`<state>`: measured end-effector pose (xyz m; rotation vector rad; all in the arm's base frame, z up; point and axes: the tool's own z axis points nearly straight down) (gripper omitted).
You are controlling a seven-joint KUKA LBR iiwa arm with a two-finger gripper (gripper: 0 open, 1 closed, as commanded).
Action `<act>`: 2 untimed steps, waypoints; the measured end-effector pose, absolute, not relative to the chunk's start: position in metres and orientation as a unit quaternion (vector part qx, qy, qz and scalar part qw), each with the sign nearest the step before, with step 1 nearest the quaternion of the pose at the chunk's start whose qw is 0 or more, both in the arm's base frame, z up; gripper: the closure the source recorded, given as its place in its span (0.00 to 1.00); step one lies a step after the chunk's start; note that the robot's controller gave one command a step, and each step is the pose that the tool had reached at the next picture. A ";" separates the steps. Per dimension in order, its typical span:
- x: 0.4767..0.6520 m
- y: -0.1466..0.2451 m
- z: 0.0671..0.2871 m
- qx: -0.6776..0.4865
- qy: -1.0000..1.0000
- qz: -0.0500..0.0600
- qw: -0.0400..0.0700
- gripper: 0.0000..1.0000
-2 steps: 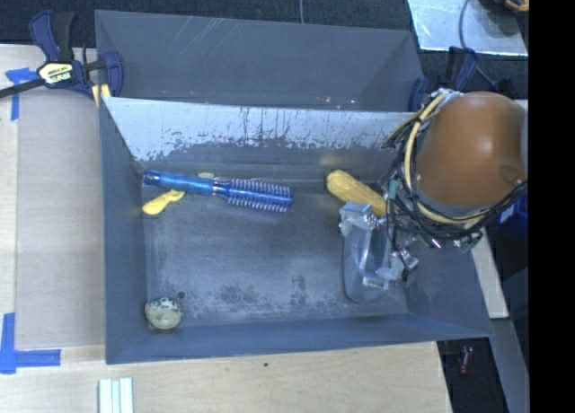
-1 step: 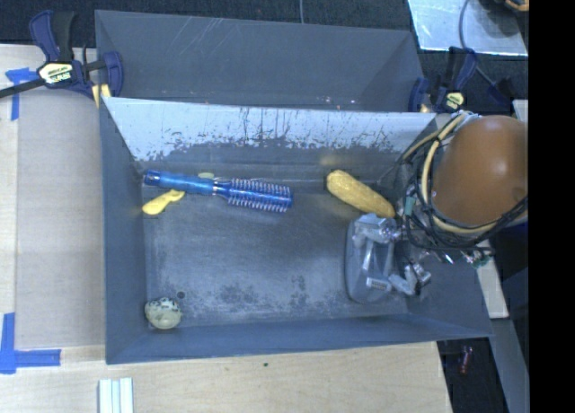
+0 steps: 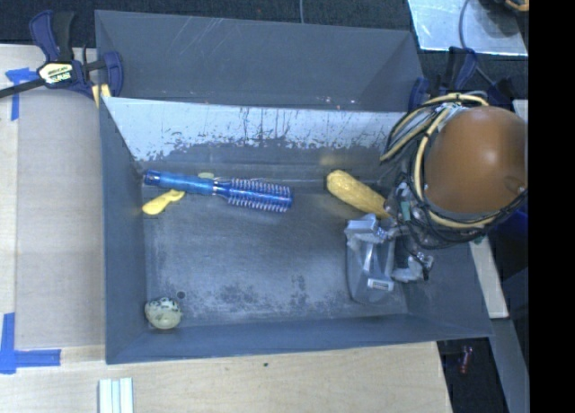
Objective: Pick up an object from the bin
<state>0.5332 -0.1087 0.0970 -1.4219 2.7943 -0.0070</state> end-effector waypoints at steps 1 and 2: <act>0.518 -0.137 0.079 -0.541 0.841 0.001 0.021 0.00; 0.522 -0.124 0.088 -0.542 0.840 -0.002 0.009 0.00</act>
Offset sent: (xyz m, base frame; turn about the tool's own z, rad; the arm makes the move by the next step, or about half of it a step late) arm 0.0009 -0.0151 -0.0165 -1.0753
